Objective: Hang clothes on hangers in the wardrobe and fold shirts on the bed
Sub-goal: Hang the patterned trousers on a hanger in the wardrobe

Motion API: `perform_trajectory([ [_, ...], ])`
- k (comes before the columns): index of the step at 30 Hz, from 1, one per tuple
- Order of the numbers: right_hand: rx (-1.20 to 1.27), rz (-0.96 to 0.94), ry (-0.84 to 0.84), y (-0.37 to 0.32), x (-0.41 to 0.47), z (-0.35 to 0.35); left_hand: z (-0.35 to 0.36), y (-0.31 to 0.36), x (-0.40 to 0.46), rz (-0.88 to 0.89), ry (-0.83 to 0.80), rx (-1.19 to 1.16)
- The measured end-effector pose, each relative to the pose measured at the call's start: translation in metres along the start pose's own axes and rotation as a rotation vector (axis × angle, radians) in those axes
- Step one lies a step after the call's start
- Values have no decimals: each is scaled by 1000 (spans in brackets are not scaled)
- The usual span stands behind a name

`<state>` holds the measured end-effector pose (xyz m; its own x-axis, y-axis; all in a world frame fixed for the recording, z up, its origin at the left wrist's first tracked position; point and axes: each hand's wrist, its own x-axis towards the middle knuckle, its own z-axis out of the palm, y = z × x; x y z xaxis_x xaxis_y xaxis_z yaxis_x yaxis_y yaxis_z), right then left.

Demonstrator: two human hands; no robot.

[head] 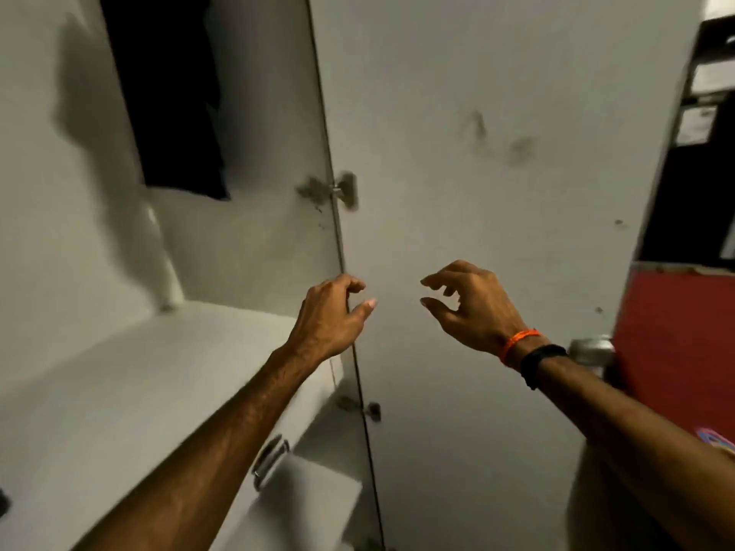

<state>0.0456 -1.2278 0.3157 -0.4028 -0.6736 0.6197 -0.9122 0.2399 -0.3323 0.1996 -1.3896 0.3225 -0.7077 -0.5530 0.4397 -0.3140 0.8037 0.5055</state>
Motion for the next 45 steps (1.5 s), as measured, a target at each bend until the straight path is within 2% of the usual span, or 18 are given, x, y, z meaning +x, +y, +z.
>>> perform_trajectory([
  [6,-32,305,-112,114,-171,-30,170,80,-76,-13,-301,-109],
  [11,-11,520,-150,199,-301,-84,301,176,-142,4,-521,-140],
  [19,-56,895,-140,305,-461,-169,456,332,-211,194,-783,-191],
  [27,-178,1205,-31,406,-561,-239,602,450,-231,372,-985,-260],
  [32,-206,1366,39,471,-583,-279,684,520,-216,455,-1061,-273],
  [42,-218,1480,111,585,-609,-326,794,620,-190,497,-1166,-271],
  [45,-192,1484,74,621,-621,-335,823,639,-187,491,-1165,-225],
])
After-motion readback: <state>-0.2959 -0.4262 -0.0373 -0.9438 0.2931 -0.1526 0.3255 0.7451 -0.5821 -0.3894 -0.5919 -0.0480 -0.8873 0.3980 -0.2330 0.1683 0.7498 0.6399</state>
